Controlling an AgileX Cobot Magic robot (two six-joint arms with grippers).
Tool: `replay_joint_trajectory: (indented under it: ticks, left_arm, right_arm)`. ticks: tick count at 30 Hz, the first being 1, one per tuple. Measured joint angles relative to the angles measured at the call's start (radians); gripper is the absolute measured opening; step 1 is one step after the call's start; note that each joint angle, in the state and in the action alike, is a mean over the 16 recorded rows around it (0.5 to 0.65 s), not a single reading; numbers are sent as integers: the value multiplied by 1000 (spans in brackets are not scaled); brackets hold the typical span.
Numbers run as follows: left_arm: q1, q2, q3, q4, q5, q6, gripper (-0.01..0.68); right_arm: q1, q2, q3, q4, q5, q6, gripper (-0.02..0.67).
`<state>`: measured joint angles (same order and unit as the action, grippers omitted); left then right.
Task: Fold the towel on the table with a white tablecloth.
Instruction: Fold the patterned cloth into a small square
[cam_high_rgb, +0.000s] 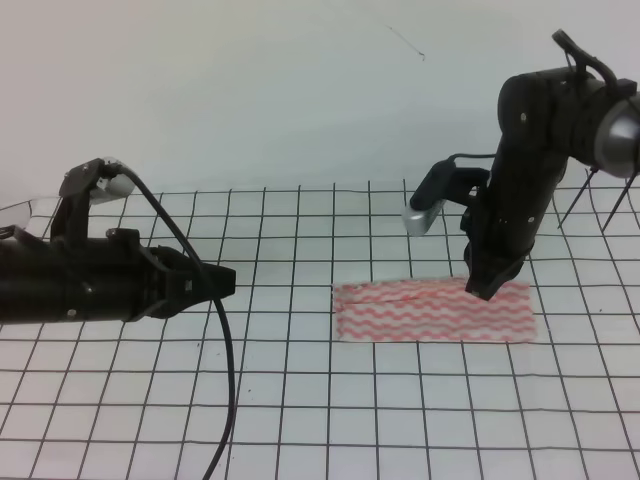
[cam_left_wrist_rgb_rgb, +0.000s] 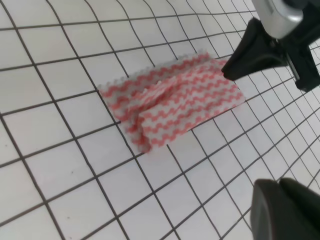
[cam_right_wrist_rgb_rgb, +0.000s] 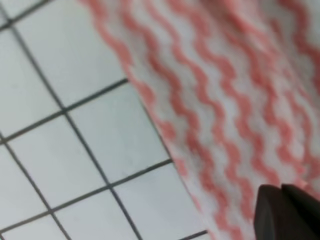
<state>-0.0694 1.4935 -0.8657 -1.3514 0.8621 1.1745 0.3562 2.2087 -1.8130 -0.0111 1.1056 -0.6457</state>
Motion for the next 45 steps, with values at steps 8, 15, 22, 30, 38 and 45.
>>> replay_joint_trajectory:
  ticks: [8,15,22,30,38,45]
  left_arm:
    - [0,0,0,-1,2,-1,-2]
    - [0,0,0,-1,2,-1,-2]
    - [0,0,0,-1,2,0,-2]
    - [0,0,0,-1,2,2,-2]
    - [0,0,0,-1,2,3,-2]
    - [0,0,0,-1,2,2,-2]
  right_arm:
    - [-15,22,-5,74,48,-86,0]
    - [-31,41,-26,30,-8,-21,-1]
    - [-36,46,-56,107,-24,-25,-1]
    - [-6,51,-74,325,12,-158,26]
    - [51,84,-74,420,-17,-244,108]
    - [84,117,-74,430,-34,-270,164]
